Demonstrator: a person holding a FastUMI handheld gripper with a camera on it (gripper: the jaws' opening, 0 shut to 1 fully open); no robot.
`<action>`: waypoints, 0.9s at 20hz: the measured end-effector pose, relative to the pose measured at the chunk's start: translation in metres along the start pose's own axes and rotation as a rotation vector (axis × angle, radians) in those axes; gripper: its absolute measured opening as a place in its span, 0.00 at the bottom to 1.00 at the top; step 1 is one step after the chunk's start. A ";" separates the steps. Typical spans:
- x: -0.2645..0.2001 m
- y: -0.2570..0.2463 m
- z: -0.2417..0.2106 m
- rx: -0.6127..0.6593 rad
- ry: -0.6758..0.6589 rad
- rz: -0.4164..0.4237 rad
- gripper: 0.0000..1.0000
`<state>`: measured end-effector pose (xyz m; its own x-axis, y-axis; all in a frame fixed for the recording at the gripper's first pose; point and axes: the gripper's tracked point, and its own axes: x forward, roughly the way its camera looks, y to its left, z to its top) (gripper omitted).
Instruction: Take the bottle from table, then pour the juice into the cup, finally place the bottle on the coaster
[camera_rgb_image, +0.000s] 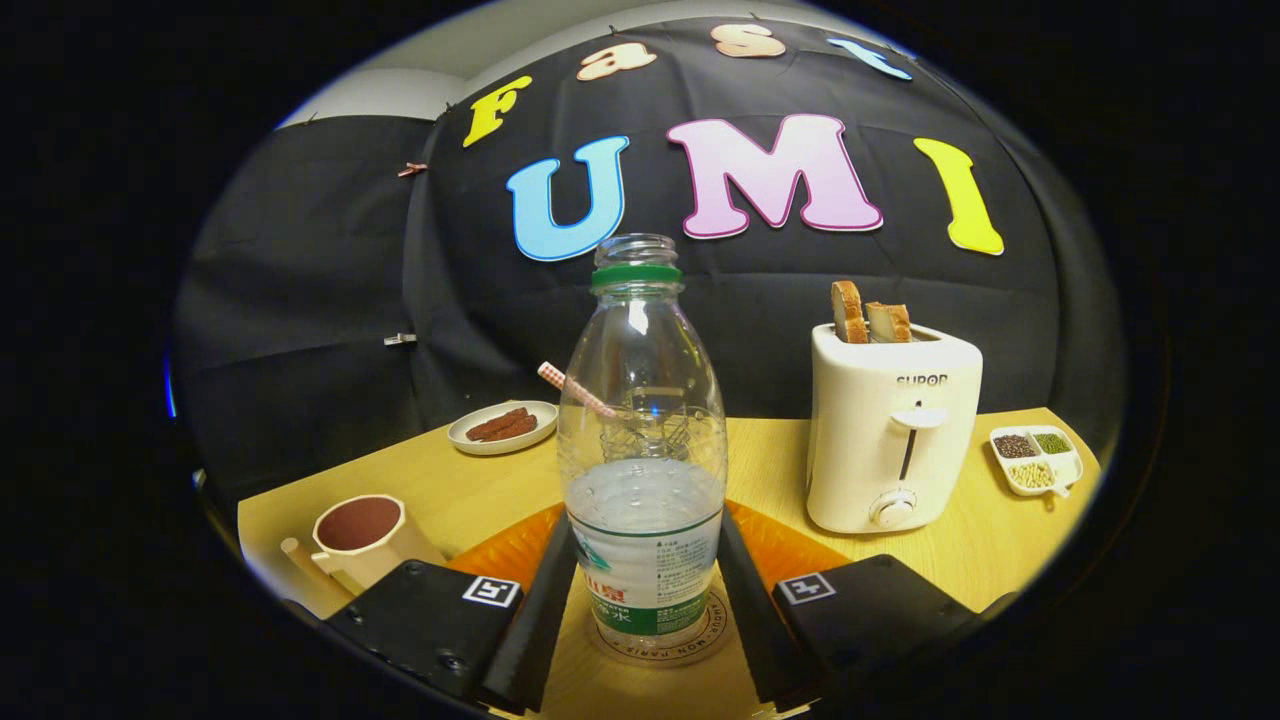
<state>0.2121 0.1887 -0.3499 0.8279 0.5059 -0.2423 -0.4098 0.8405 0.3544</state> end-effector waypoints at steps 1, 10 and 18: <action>0.000 0.000 -0.005 -0.002 0.013 -0.002 0.79; -0.009 0.001 -0.010 0.039 0.055 -0.007 0.98; -0.038 0.003 -0.014 0.030 0.081 -0.041 0.98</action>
<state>0.1744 0.1746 -0.3526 0.8096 0.4861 -0.3290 -0.3633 0.8552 0.3696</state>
